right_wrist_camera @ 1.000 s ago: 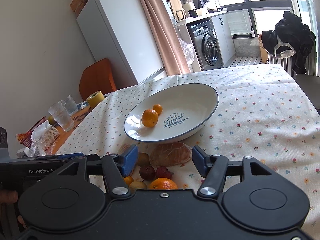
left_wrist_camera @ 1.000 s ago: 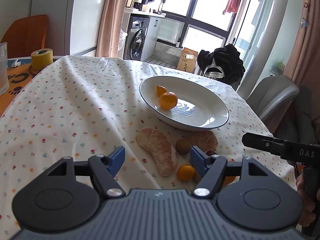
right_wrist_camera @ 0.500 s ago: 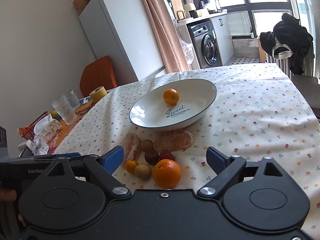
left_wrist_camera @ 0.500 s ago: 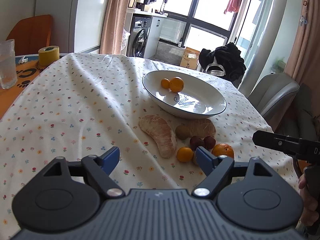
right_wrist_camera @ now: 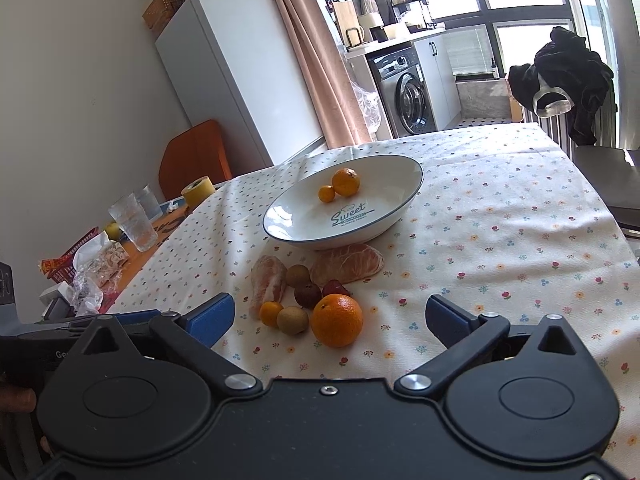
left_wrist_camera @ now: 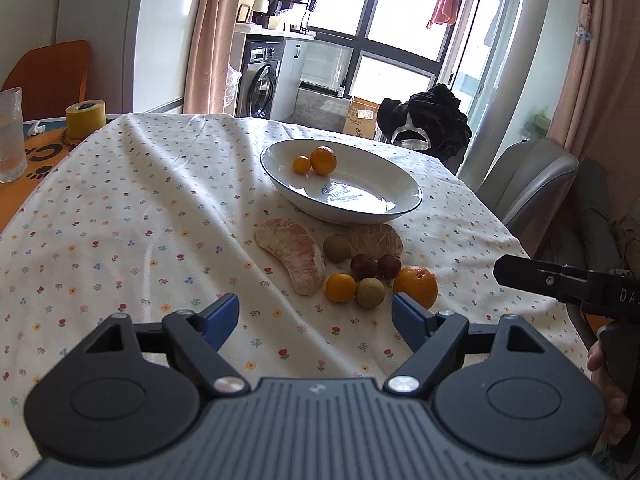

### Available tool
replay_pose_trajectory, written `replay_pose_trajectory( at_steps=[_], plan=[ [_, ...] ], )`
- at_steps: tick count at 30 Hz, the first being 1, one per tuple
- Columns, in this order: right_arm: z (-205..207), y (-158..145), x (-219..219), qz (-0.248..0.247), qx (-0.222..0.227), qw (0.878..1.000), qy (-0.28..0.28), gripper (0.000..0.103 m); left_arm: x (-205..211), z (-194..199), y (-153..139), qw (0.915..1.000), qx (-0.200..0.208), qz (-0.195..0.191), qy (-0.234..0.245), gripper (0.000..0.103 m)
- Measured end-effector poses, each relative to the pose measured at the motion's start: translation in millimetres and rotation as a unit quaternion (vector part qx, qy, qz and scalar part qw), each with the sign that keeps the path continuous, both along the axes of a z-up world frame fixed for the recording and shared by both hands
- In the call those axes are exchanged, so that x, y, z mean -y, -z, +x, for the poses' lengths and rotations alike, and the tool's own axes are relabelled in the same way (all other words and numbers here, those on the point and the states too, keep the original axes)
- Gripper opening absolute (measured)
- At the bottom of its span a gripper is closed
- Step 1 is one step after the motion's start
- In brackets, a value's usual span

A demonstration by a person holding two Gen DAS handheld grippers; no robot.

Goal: Organize fruits
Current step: 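Pull both open grippers back from the bowl toward the remaining fruit, then close the left gripper on a small orange while the right gripper grasps a large mandarin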

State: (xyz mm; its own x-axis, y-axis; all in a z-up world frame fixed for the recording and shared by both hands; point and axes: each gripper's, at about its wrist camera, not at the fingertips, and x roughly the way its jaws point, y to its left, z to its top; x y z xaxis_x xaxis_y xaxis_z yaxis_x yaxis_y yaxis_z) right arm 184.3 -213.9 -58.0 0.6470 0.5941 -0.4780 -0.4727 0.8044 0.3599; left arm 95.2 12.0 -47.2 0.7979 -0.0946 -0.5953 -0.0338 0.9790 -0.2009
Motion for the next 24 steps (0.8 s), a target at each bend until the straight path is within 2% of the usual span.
replay_pose_trajectory(
  at_steps=[5,13,17,19,21,24],
  plan=[
    [-6.5,-2.2,-0.4,-0.016,0.021,1.000,0.003,0.103,3.2,-1.8,-0.9,0.9999,0.006,0.005,-0.007,0.082],
    [-4.5,-0.7,2.3,-0.002,0.006,1.000,-0.022,0.103,7.3,0.5,-0.2,0.9999,0.014,0.002,-0.001,0.078],
    [-0.5,3.1,2.0,0.001,-0.003,1.000,-0.022,0.103,8.4,6.0,3.0,0.9999,0.010,-0.004,0.006,0.067],
    [-0.4,4.1,0.8,-0.001,0.002,1.000,-0.025,0.101,9.1,10.1,5.1,0.9999,0.007,-0.008,0.009,0.061],
    [0.7,5.1,-2.3,-0.008,0.005,1.000,-0.029,0.092,10.3,14.4,7.0,0.9999,0.004,-0.010,0.013,0.055],
    [5.5,8.5,-5.6,-0.011,-0.002,0.999,-0.034,0.083,13.0,20.7,10.2,0.9998,0.001,-0.010,0.019,0.051]
  ],
)
